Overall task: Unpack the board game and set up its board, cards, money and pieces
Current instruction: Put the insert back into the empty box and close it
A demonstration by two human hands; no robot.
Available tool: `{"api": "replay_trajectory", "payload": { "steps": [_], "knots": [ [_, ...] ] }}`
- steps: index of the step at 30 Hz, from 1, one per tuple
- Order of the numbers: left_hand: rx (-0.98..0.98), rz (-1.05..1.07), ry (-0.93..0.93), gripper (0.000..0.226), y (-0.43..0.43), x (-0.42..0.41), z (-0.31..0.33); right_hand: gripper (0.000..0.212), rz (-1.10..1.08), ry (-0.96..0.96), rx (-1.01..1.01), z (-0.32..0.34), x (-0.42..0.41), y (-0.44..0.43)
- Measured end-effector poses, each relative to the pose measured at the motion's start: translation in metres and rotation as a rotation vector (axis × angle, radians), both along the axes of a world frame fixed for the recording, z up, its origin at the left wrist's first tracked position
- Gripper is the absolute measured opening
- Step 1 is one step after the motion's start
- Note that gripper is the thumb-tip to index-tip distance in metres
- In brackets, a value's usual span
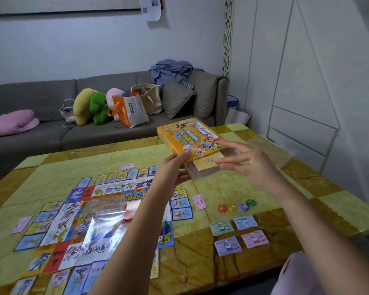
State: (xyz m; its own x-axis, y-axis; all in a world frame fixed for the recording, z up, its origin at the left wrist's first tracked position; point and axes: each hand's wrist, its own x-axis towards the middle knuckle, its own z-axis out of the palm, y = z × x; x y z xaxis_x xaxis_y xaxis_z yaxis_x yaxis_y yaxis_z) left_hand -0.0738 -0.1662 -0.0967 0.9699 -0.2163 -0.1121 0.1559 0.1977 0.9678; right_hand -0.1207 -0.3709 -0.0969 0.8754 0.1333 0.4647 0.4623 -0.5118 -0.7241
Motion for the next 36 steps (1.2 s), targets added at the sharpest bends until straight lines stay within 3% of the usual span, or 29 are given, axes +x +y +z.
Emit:
{"api": "replay_trajectory", "payload": {
  "steps": [8,11,15,19,23,27,33,36],
  "knots": [
    [0.018,-0.091,0.030,0.017,-0.004,-0.005,-0.005,0.021,-0.102,-0.022,0.123,-0.004,0.009,-0.001],
    [0.059,-0.123,0.027,0.024,-0.002,-0.005,-0.004,0.050,-0.193,-0.044,0.085,-0.004,0.008,-0.004],
    [0.081,-0.158,0.029,0.031,0.001,-0.005,0.000,0.087,-0.109,0.042,0.142,-0.007,0.009,-0.011],
    [0.054,-0.148,-0.008,0.067,0.001,-0.004,-0.008,0.105,-0.131,0.100,0.152,-0.007,0.016,-0.013],
    [0.038,-0.184,-0.021,0.069,0.007,0.000,-0.011,0.121,-0.142,0.148,0.110,-0.006,0.014,-0.012],
    [0.033,-0.186,-0.054,0.042,0.007,0.001,-0.012,0.115,-0.230,0.067,0.092,-0.004,0.008,-0.005],
    [0.058,-0.198,-0.073,0.050,0.006,0.000,-0.017,0.091,-0.230,0.029,-0.091,-0.001,-0.001,0.005],
    [0.056,-0.162,-0.089,0.032,0.004,-0.001,-0.016,0.084,-0.185,0.032,-0.059,-0.005,-0.001,0.003]
  ]
}}
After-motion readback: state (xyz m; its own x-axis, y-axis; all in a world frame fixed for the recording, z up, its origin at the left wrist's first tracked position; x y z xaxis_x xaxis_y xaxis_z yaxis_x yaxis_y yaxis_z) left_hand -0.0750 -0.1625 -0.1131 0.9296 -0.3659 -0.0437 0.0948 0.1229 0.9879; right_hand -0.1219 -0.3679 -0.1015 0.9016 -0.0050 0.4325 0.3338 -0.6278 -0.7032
